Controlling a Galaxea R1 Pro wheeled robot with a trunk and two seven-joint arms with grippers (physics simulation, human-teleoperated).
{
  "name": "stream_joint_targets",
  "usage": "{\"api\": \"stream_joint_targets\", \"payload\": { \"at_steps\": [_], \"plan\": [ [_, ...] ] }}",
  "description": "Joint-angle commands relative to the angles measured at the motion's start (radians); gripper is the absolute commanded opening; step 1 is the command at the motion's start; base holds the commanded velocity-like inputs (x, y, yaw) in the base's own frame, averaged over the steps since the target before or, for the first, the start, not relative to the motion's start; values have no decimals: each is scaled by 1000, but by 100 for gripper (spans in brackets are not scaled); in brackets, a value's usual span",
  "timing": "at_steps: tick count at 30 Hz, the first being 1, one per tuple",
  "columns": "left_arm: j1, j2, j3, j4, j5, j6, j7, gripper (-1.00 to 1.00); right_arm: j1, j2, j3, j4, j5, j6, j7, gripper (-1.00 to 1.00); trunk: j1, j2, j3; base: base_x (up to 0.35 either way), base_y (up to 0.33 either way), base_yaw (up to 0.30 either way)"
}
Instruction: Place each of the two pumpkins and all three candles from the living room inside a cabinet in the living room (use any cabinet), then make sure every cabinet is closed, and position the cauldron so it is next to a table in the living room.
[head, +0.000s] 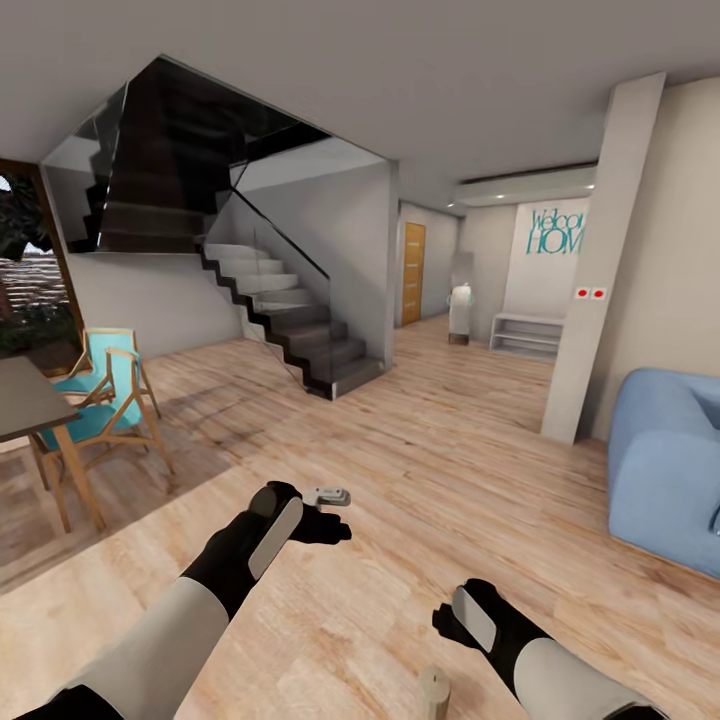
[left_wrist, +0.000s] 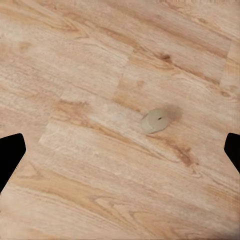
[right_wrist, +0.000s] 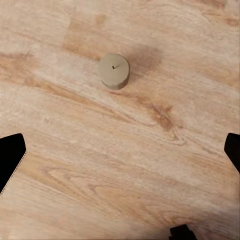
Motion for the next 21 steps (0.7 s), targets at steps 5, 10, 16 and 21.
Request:
{"api": "stream_joint_targets", "payload": {
  "at_steps": [5,10,16,21],
  "plan": [
    [-1,0,-2,0,11,3,10,100,-1,0,10,-1,-8,2,-8,100,0,-1,-1,306,0,0],
    [-1,0,-4,0,11,3,11,100,-1,1,10,-1,-8,2,-7,100,0,-1,-1,314,0,0],
    [-1,0,-1,1,11,2,11,100,-1,2,10,0,-8,3,-6,100,0,-1,-1,168,0,0],
    [-1,0,-1,0,11,3,11,100,-1,2,10,0,-8,3,-6,100,0,-1,-1,28,0,0]
  ]
}}
